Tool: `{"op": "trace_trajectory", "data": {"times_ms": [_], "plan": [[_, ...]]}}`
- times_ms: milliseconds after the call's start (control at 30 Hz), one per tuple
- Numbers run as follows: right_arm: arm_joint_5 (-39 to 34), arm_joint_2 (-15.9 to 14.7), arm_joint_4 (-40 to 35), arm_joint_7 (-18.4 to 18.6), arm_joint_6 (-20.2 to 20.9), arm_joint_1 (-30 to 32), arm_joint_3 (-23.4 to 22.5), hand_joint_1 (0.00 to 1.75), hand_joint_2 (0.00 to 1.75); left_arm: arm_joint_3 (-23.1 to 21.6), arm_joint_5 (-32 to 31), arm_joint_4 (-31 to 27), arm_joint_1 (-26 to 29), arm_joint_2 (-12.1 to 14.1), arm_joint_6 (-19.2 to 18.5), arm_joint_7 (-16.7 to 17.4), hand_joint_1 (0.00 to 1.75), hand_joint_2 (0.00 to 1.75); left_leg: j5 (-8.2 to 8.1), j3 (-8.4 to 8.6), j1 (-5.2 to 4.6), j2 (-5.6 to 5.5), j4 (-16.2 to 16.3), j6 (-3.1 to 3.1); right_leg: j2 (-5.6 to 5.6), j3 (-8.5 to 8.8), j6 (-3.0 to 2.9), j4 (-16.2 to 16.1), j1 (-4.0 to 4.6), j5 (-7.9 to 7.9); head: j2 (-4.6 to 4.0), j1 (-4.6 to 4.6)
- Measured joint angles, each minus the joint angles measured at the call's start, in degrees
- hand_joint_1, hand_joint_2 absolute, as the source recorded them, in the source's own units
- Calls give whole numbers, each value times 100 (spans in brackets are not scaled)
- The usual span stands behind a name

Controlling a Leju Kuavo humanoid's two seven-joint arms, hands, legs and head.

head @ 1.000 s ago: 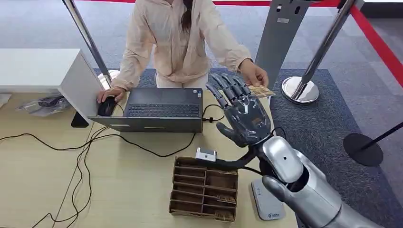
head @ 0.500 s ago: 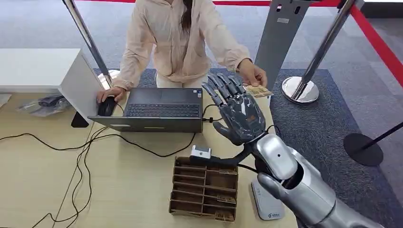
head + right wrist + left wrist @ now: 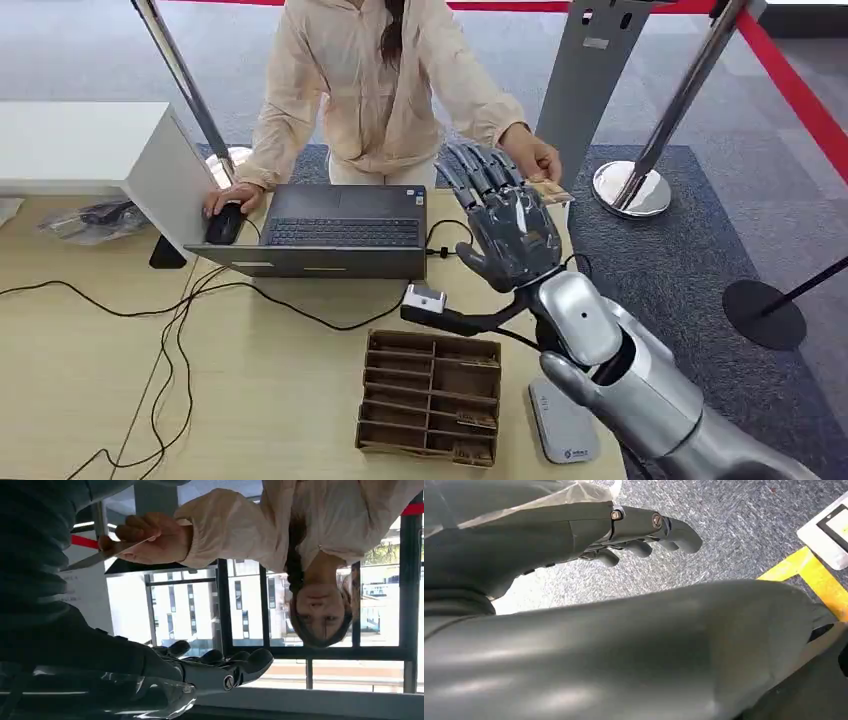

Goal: Pass the card to the sensor for recognition and then transmit it.

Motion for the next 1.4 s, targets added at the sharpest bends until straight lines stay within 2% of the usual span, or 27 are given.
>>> {"op": "trace_trajectory", "data": {"times_ms": [767,1333,1367,1400], "plan": [[249,-105,616,194,-553,-13,-195,0,175,-50,15,0,-46,0,-2,26,0,0,0,0,0,0,1,0,0,-1,0,0,0,0,0,2],[306,-179,878,245,-658,28,-240,0,175,-138,39,0,-46,0,11,22,0,0,0,0,0,1,2,0,0,-2,0,0,0,0,0,2],[310,-181,892,247,-662,35,-241,19,175,-138,42,0,-46,0,11,22,0,0,0,0,0,1,2,0,0,-2,0,0,0,0,0,2],[310,-184,900,255,-667,42,-243,19,175,-138,44,0,-46,0,17,22,0,0,0,0,0,0,2,0,0,-2,0,0,0,0,0,2]]}}
